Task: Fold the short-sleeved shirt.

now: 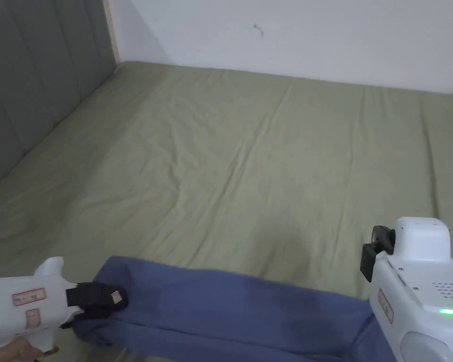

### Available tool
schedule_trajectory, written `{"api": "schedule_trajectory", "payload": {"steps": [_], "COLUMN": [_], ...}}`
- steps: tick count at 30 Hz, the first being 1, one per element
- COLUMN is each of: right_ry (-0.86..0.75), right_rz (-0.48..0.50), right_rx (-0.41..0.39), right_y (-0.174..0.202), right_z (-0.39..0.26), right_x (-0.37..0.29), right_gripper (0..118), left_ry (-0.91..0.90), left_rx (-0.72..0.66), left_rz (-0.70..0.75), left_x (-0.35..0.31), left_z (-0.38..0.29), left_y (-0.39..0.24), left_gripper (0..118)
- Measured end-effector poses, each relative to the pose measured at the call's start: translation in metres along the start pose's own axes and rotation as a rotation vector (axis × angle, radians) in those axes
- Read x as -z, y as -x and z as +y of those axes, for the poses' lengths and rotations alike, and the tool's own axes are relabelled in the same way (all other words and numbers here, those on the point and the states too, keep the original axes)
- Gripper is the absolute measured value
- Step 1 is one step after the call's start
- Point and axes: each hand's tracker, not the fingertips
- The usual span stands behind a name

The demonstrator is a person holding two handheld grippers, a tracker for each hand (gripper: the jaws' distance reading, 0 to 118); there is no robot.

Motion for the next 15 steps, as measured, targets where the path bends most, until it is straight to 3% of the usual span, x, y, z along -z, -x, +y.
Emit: {"api": "schedule_trajectory", "payload": {"steps": [7,15], "right_ry": [0.017,-0.007], "right_rz": [0.004,-0.007], "right_rx": [0.040,0.081], "right_y": [-0.016,-0.051], "right_z": [-0.007,-0.013], "right_x": [-0.005,-0.020], "right_gripper": [1,1], "left_ry": [-0.024,-0.060], "left_rx": [0.097,0.421], "left_rz": [0.120,0.320], "left_x": [-0.013,-0.013], "left_z": [-0.001,-0.027], "left_y": [-0.036,-0.173], "left_gripper": [7,7]}}
